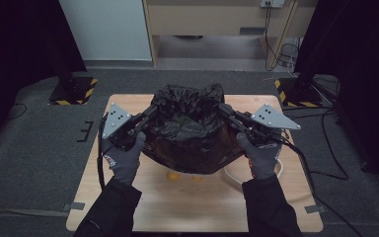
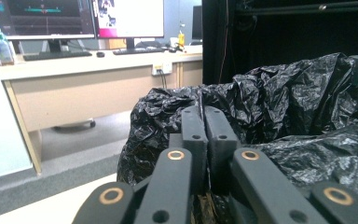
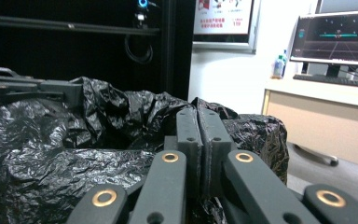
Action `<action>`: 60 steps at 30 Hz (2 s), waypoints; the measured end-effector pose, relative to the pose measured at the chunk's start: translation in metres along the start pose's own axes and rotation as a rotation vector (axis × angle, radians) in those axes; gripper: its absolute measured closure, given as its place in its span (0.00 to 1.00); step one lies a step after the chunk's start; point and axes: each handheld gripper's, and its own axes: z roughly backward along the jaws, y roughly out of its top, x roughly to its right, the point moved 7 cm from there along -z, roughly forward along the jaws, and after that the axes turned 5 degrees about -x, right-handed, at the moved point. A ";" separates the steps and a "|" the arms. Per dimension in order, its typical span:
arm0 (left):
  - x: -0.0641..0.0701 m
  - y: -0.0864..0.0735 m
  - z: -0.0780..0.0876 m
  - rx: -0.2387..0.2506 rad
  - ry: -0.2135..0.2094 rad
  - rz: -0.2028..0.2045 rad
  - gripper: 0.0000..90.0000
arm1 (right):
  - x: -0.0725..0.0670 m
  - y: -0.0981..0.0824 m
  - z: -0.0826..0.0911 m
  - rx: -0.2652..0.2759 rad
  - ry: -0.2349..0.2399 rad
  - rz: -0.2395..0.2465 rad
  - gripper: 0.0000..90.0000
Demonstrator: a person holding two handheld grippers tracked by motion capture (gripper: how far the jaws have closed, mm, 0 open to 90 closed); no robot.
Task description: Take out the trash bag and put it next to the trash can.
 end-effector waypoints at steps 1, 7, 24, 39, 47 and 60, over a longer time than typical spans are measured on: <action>0.002 0.002 0.001 0.013 -0.006 0.004 0.98 | 0.000 0.001 0.000 0.007 0.005 -0.003 0.98; 0.019 0.011 0.005 0.055 -0.062 -0.017 0.98 | -0.007 0.008 0.000 0.035 0.036 0.012 0.99; 0.054 0.027 -0.005 0.084 -0.141 -0.017 0.99 | -0.043 0.030 -0.014 0.086 0.194 0.023 0.99; 0.073 0.026 -0.012 0.087 -0.284 -0.003 0.92 | -0.055 0.034 -0.022 0.061 0.239 0.052 0.99; 0.074 0.023 -0.013 0.057 -0.326 -0.035 0.74 | -0.056 0.033 -0.025 0.054 0.242 0.049 0.99; 0.077 0.023 -0.015 0.024 -0.311 -0.126 0.74 | -0.054 0.037 -0.025 0.043 0.260 0.048 0.97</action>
